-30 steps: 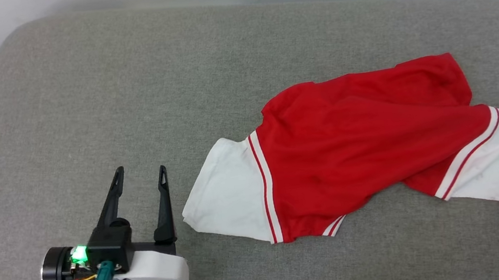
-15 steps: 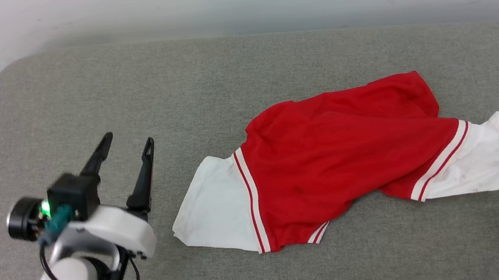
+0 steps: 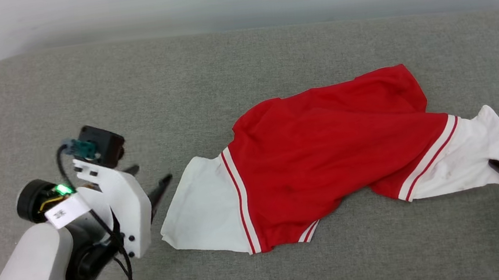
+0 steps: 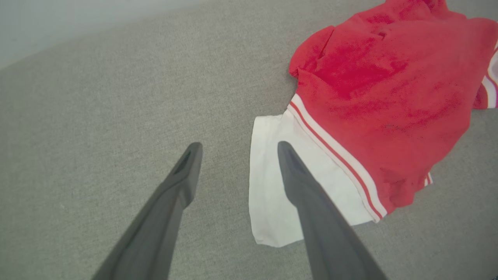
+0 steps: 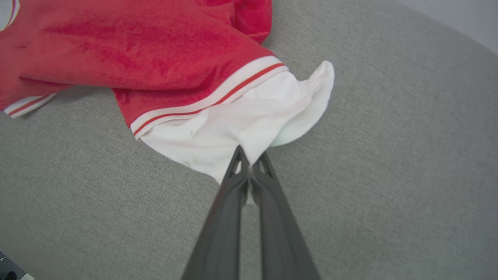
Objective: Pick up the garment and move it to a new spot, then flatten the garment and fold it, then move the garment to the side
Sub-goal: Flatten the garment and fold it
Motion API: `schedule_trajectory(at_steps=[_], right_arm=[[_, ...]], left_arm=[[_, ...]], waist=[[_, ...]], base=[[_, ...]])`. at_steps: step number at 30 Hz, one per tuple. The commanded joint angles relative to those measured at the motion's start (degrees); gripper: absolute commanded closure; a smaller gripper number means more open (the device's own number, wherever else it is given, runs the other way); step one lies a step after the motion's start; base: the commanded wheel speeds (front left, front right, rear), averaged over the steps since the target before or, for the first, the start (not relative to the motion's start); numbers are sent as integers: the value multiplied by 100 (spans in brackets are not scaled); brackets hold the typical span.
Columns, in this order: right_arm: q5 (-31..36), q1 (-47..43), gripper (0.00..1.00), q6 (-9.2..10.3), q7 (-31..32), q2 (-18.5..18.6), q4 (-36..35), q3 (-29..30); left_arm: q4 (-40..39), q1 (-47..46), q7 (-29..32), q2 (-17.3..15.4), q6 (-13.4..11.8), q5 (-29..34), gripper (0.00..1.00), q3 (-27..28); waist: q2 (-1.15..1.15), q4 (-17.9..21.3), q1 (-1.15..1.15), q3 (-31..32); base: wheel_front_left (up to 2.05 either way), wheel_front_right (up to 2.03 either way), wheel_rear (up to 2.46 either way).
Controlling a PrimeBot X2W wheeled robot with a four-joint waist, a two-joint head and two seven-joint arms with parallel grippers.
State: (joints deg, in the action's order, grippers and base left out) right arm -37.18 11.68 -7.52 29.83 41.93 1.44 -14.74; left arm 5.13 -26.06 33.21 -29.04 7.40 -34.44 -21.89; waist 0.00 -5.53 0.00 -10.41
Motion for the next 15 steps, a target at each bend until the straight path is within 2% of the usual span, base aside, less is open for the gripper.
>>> schedule_trajectory(at_steps=[1,9,15], right_arm=[[32,-41,100,6,40,-57,-43,33],[97,70,100,6,107,-119,-133,65],[123,181,100,6,159,-173,-222,15]], left_arm=[[30,-97,318,-124,1,-150,0,-199],[353,-209,996,-382,2,-479,0,-842],[825,-282,997,-406,2,-601,0,-1180]], waist=[[0,45,0,-32],[0,157,0,-198],[0,251,0,-395]], base=[[0,0,0],[0,0,0],[0,0,0]])
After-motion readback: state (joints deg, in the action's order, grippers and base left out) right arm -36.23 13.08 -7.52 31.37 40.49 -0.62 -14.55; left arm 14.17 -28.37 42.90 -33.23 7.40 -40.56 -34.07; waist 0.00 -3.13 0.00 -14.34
